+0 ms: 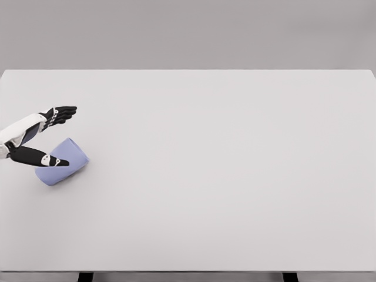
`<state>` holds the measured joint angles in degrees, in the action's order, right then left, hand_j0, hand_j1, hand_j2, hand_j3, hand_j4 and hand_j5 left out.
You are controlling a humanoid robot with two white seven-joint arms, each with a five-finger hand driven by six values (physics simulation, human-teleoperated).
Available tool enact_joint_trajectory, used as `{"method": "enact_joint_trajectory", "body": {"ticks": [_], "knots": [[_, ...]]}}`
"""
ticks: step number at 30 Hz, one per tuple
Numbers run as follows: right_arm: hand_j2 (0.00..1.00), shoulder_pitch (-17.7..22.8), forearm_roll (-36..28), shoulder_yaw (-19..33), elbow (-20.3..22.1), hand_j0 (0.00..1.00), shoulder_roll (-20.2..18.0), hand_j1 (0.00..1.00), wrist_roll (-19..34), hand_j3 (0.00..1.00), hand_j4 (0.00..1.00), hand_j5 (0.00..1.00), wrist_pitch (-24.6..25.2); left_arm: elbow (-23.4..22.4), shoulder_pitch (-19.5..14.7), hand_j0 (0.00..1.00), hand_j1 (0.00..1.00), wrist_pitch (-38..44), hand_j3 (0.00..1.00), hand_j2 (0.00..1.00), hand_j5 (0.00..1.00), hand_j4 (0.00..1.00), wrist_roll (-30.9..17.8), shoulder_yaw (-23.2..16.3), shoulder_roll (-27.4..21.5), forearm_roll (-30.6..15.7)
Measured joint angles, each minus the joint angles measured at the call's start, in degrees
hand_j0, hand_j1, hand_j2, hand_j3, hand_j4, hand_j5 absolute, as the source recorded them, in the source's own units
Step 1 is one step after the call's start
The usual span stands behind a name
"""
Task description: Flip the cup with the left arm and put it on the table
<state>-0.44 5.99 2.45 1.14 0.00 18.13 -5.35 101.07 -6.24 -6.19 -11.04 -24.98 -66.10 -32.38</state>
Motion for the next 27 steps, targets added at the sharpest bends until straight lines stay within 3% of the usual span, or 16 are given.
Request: {"method": "enact_joint_trajectory", "body": {"ticks": [6, 27], "knots": [[1.00, 0.00, 0.00, 0.00, 0.00, 1.00, 0.00, 1.00, 0.01, 1.00, 1.00, 1.00, 0.00, 0.02, 0.09, 0.97, 0.97, 2.39, 0.97, 0.97, 0.97, 0.97, -2.26, -0.01, -0.06, 0.03], [1.00, 0.00, 0.00, 0.00, 0.00, 1.00, 0.00, 1.00, -0.01, 1.00, 1.00, 1.00, 0.00, -0.09, 1.67, 0.97, 0.97, 5.64, 0.97, 0.97, 0.97, 0.97, -0.66, 0.07, 2.58, 2.81]]}}
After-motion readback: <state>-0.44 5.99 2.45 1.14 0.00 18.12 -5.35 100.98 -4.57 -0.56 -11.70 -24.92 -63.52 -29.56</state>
